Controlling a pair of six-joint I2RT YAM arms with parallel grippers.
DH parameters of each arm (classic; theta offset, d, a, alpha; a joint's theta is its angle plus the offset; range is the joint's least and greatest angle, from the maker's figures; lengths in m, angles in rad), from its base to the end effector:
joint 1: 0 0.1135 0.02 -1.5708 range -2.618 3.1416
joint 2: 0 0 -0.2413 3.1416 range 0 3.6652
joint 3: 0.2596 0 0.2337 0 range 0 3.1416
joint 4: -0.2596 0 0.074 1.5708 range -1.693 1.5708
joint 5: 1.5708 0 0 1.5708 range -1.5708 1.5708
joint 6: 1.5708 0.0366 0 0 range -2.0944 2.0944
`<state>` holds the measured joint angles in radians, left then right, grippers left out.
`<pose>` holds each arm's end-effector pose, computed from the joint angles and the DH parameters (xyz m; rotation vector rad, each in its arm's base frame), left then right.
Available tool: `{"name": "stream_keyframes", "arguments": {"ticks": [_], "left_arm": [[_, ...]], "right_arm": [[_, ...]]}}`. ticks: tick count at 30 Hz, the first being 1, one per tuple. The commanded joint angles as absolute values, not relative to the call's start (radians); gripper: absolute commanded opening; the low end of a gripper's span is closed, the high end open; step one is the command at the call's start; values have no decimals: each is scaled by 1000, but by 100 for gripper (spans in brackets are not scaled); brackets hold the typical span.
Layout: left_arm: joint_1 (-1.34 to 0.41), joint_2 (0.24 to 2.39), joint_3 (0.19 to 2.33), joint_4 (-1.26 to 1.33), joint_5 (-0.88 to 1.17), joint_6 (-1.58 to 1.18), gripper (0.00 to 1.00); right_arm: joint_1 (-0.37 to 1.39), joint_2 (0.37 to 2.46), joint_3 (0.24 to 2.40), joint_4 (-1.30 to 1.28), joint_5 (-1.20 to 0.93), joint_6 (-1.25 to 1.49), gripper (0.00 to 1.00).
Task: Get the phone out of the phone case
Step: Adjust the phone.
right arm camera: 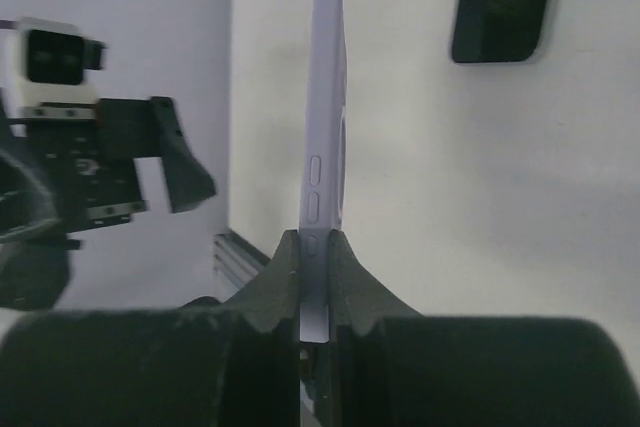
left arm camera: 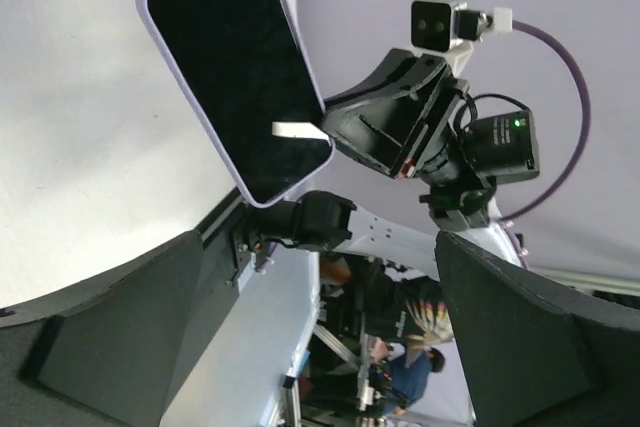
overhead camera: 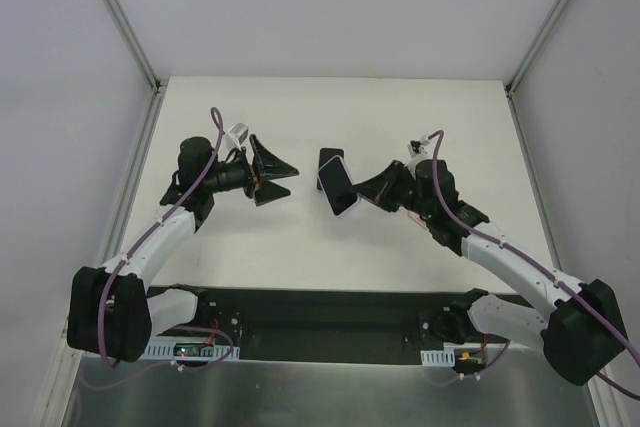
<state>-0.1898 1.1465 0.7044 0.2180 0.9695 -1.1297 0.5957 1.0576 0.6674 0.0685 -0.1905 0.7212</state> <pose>0.2328 -0.0755 0.2699 -0.1503 2.0776 -1.7381 0.1927 0.1390 0.2585 -0.0122 2.0352 1.0490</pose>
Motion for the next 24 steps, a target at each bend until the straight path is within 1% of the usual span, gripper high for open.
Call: {"name": "stream_keyframes", "arguments": {"ticks": [1, 2, 3, 6, 8, 11, 12, 15, 19, 20, 23, 24], "left_arm": [[-198, 1134, 556, 743, 1035, -1409, 98], [-198, 1141, 539, 849, 1032, -1475, 98], [-202, 1152, 525, 889, 1026, -1500, 97], [-213, 1173, 506, 928, 1019, -1528, 97], [-232, 1186, 505, 945, 1005, -1546, 96], [-250, 1218, 495, 1038, 968, -1604, 96], [-255, 1230, 492, 1116, 957, -1623, 96], [-270, 1290, 491, 1207, 931, -1670, 93], [-296, 1362, 492, 1339, 902, -1710, 84], [-305, 1385, 492, 1362, 893, -1729, 78], [-313, 1400, 489, 1403, 873, -1749, 69], [-314, 1399, 489, 1405, 864, -1747, 63]], "right_arm": [[595, 1089, 660, 613, -360, 968, 1], [595, 1101, 657, 659, -354, 986, 1], [595, 1115, 654, 728, -348, 1009, 2], [598, 1170, 646, 845, -341, 1072, 2], [604, 1212, 653, 882, -339, 1100, 1], [627, 1255, 666, 922, -333, 1112, 1], [638, 1262, 666, 942, -330, 1117, 2], [652, 1293, 666, 991, -324, 1146, 2], [658, 1341, 657, 1063, -321, 1199, 1], [660, 1348, 654, 1078, -318, 1209, 1], [664, 1362, 647, 1111, -314, 1226, 1], [667, 1365, 644, 1111, -314, 1226, 1]]}}
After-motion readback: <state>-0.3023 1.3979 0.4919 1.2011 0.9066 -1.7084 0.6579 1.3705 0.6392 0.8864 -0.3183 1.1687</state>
